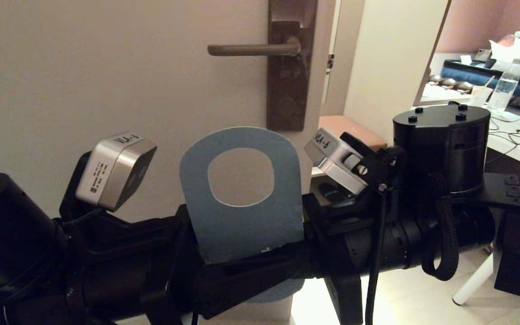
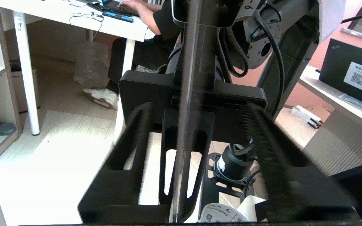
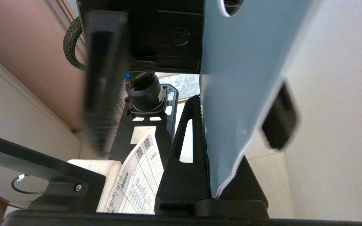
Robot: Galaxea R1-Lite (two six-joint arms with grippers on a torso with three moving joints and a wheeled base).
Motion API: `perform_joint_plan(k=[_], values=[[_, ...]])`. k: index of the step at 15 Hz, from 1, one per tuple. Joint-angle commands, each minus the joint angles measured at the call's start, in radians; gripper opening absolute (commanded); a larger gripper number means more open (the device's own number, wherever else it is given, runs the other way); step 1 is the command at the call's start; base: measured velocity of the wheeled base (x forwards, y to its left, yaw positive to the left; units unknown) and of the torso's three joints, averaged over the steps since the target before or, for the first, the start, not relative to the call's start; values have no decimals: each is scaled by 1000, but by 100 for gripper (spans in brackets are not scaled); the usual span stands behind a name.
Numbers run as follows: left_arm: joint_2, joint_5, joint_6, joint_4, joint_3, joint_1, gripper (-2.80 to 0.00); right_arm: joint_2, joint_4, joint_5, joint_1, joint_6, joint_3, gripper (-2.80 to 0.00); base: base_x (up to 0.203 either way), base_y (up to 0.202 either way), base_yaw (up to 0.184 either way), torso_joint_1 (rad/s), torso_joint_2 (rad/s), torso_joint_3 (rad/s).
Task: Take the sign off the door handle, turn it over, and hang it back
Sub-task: Hand it to the other hand
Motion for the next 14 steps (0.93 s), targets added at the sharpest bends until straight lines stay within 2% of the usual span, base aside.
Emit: perform_joint_plan(k=[1, 9, 10, 14], values=[[1, -3, -3, -6, 1, 0, -280, 1, -3, 5, 0, -1, -1, -280, 0, 0, 0, 0, 0, 0], [1, -3, -3, -4, 2, -16, -280, 1, -2, 3, 0, 1, -1, -280, 0, 0, 0, 0, 0, 0], [1, -3, -3, -4, 2, -16, -280, 1, -2, 3, 0, 1, -1, 0, 0, 0, 0, 0, 0, 0], [1, -3, -3, -4, 4, -14, -280, 4, -3, 0, 0, 3, -1, 0, 0, 0, 0, 0, 0, 0]])
